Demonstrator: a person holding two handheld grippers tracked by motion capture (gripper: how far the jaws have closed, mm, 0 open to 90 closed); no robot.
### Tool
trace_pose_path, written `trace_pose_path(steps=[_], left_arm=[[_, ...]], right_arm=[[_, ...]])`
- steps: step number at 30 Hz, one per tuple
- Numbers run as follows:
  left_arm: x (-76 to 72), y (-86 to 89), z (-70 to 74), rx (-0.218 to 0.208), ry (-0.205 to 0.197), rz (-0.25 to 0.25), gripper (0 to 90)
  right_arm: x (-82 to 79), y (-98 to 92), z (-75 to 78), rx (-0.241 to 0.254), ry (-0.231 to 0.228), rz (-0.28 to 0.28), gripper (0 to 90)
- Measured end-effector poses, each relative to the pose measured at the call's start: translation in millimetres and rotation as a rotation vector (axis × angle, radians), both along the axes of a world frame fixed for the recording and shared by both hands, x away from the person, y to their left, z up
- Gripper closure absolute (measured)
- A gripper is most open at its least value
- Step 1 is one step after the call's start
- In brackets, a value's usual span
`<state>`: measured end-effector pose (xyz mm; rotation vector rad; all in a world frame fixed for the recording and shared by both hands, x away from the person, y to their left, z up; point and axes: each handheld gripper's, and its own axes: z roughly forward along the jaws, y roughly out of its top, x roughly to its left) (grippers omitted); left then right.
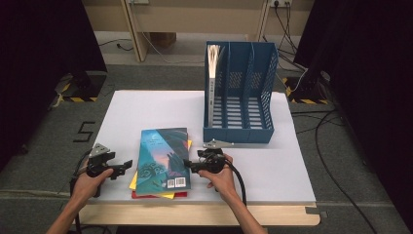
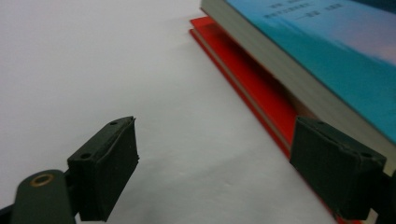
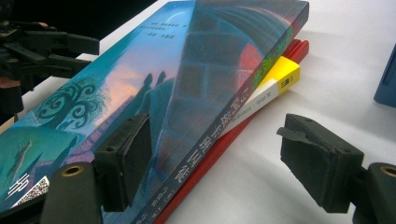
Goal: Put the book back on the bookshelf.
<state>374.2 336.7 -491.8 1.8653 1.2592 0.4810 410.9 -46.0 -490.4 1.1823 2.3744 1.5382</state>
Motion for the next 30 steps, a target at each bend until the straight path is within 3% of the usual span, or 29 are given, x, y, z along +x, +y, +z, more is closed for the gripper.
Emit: trace_pose_path(steps=[7,11,18,24,27,30], left_arm=[[-5.6,-12.8,4.3,-0.021,0.01,-0.051,14.7],[-8.0,-14.3,7.7,-0.023,0.01,-0.052,18.1],[-11.4,-22.5,14.1,0.029,-0.02,-0.055,26.8],[-10.7,-23.1,14.5,0.04,-0.021,-0.055,25.5],[-10.4,-29.9,13.6,0.019,-0.018,-0.08,28.4],[-10.5,-42.6,13.6,0.051,-0.039,-0.109,24.2]], right_arm=[[0.5,-0.6,-0.1,0.004,0.002,-0.001,25.8],[0.4,1.0,-0.8,0.004,0.009,0.001,25.8],[3.3,7.6,-3.8,0.017,0.028,0.016,25.5],[6.0,11.8,-5.3,0.037,0.049,0.031,25.0],[7.5,12.0,-6.6,0.051,0.064,0.034,24.8],[7.8,12.6,-6.7,0.046,0.068,0.028,20.2]])
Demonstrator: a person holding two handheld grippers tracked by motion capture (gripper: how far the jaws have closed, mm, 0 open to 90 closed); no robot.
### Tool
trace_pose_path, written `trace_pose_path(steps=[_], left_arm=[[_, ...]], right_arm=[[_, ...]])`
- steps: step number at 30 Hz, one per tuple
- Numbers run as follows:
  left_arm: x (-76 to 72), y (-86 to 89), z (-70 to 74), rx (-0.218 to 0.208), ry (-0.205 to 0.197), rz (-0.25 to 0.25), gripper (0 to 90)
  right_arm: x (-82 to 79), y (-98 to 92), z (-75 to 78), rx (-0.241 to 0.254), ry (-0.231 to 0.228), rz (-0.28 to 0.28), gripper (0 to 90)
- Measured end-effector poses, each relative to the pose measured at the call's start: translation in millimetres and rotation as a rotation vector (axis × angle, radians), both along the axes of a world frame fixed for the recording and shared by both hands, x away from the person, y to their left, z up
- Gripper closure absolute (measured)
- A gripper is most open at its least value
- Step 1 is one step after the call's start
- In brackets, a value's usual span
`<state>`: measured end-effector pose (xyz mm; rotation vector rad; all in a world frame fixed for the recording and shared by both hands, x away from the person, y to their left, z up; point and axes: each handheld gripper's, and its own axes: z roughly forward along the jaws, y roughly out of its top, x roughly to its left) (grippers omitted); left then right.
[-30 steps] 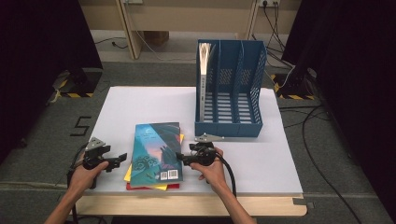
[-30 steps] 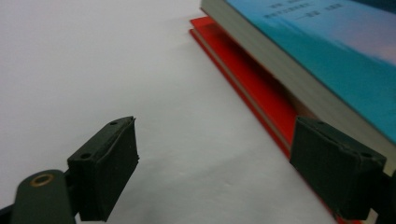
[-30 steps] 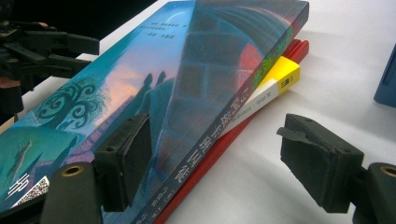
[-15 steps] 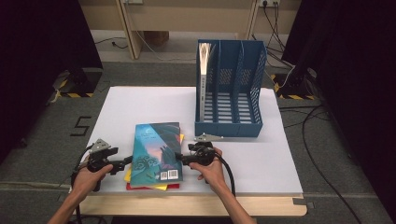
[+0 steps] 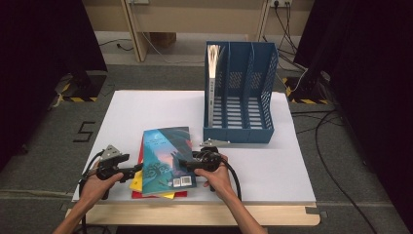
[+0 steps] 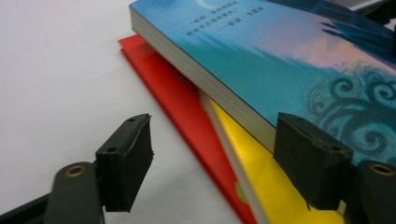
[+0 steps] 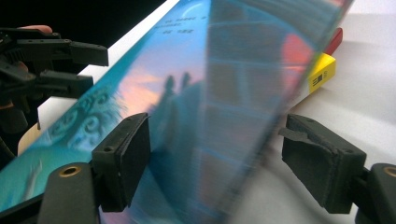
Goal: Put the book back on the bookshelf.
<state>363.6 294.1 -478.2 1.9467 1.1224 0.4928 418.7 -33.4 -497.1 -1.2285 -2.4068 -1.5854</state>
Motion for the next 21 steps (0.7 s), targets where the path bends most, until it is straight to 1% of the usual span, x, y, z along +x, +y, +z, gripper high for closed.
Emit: trace_pose_path(steps=[1,2,4,6,9,10,12,15,17,18,21], left_arm=[[-0.1,-2.3,-0.2,0.007,-0.005,-0.002,21.6],[-0.1,-3.1,-0.4,0.007,-0.006,-0.001,19.9],[0.7,-2.1,-1.2,0.008,0.002,0.004,17.8],[2.2,-0.6,-3.2,-0.002,0.014,0.011,14.5],[2.4,0.3,-4.9,-0.001,0.021,0.015,14.7],[2.7,0.5,-5.0,-0.002,0.022,0.015,14.6],[3.1,1.1,-5.4,-0.008,0.026,0.015,14.5],[3.5,1.3,-6.1,0.003,0.026,0.016,14.5],[4.1,1.7,-7.2,0.005,0.032,0.019,14.5],[4.3,2.1,-7.5,-0.001,0.036,0.02,14.5],[5.0,2.7,-7.8,-0.004,0.04,0.018,14.0]], right_arm=[[0.4,-0.8,0.3,-0.01,-0.001,-0.005,19.6],[1.0,-2.2,0.5,-0.009,0.0,-0.008,19.9],[2.7,-4.8,0.2,0.009,0.017,-0.006,20.6],[5.0,-6.0,-1.5,0.017,0.033,0.006,20.6],[8.8,-6.8,-4.4,0.038,0.06,0.008,20.6],[10.1,-6.5,-4.9,0.038,0.06,0.012,20.3],[12.2,-5.5,-4.7,0.036,0.072,0.021,20.2],[15.7,-3.0,-6.4,0.05,0.088,0.032,19.7],[17.7,-1.5,-7.4,0.06,0.109,0.041,19.5],[19.4,-1.2,-7.8,0.06,0.107,0.051,19.4],[21.0,-0.3,-7.2,0.056,0.117,0.057,19.7]])
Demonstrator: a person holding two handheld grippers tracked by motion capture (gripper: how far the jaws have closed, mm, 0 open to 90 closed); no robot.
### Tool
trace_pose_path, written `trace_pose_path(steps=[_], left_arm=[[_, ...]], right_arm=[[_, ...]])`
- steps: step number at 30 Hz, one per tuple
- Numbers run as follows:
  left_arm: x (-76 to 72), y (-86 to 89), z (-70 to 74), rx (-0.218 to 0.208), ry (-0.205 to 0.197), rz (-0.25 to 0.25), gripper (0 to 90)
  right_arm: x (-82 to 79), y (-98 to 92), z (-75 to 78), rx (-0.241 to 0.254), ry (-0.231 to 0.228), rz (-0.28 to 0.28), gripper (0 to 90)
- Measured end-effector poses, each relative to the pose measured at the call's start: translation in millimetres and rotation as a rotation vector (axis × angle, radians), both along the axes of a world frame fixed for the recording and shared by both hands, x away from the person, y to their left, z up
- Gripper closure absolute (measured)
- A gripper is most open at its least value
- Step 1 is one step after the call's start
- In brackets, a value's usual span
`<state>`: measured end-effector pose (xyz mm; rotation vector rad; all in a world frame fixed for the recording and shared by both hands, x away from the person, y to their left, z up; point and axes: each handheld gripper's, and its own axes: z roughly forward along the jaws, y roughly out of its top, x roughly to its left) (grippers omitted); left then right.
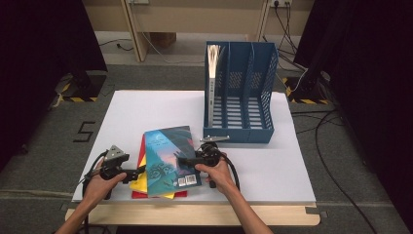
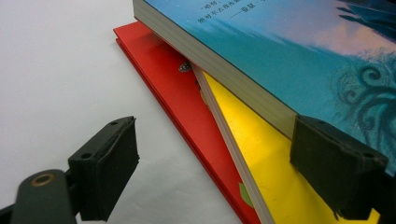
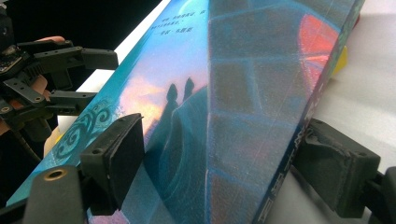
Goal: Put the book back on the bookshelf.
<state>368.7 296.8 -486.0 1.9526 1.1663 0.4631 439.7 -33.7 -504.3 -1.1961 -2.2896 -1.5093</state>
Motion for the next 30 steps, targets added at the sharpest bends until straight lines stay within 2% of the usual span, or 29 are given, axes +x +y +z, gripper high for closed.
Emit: trace_pose_path(steps=[5,8,13,16,18,30], left_arm=[[0.9,1.3,-0.9,-0.013,0.01,0.002,13.6],[1.2,2.9,-1.6,-0.026,0.02,0.005,13.1],[1.5,3.6,-1.8,-0.029,0.022,0.004,13.0],[2.3,4.2,-2.1,-0.032,0.021,-0.004,13.2],[3.2,5.2,-2.9,-0.044,0.027,-0.007,13.1],[3.9,5.6,-3.0,-0.044,0.035,-0.009,12.5]], right_arm=[[0.2,-1.7,2.1,-0.001,-0.004,0.0,24.5],[-0.4,-3.4,5.2,-0.008,-0.029,-0.001,28.6],[-3.0,-3.4,10.9,-0.031,-0.062,0.006,30.7],[-1.4,-4.6,8.9,0.005,-0.024,-0.002,32.9],[-0.5,-3.5,7.0,0.007,-0.014,-0.002,32.4],[4.3,0.2,4.7,0.022,0.009,0.02,32.3]])
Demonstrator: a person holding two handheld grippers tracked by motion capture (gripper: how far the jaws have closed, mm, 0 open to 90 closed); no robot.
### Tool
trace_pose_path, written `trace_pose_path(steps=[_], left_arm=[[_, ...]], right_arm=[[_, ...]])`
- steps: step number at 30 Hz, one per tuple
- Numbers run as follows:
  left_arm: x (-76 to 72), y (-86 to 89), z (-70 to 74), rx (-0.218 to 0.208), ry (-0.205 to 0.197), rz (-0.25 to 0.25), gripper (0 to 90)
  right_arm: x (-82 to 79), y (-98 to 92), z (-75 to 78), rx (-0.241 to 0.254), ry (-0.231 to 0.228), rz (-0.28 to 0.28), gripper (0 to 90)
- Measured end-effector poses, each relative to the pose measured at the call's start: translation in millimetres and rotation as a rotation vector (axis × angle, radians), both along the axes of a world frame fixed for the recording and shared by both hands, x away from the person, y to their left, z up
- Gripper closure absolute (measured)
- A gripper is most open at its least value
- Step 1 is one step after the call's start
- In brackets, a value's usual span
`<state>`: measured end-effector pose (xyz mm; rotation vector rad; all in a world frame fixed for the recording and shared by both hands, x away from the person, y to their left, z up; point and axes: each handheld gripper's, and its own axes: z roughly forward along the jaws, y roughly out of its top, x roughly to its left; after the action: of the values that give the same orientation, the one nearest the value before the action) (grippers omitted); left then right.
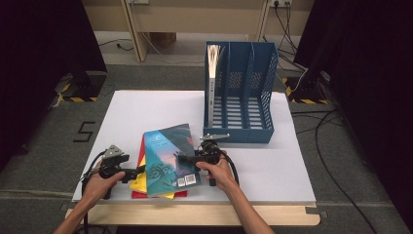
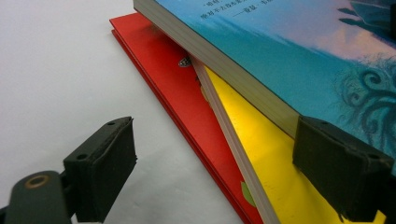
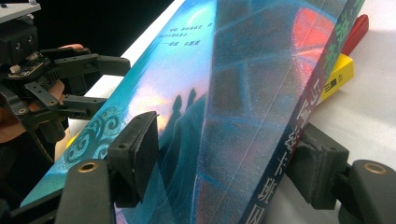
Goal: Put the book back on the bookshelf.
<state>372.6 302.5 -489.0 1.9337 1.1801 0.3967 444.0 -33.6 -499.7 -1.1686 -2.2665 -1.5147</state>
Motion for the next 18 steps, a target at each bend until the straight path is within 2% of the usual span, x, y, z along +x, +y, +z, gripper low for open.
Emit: trace_pose_path(steps=[5,10,12,15,18], left_arm=[[0.1,0.4,-0.3,-0.002,0.003,0.004,11.6],[0.6,4.1,-1.1,-0.001,0.011,0.007,7.6],[0.5,4.8,-1.2,-0.001,0.01,0.008,7.4],[1.2,5.1,-1.4,-0.001,0.013,0.01,6.1],[0.6,4.1,-0.6,0.013,0.003,0.009,6.3]], right_arm=[[-0.1,0.8,1.0,-0.011,-0.014,0.001,32.6],[-6.6,3.9,17.4,-0.058,-0.137,0.027,37.7],[-8.8,4.8,23.7,-0.047,-0.164,0.036,38.5],[-8.9,5.5,26.9,-0.037,-0.162,0.044,39.3],[-5.8,6.8,23.4,-0.01,-0.115,0.055,40.1]])
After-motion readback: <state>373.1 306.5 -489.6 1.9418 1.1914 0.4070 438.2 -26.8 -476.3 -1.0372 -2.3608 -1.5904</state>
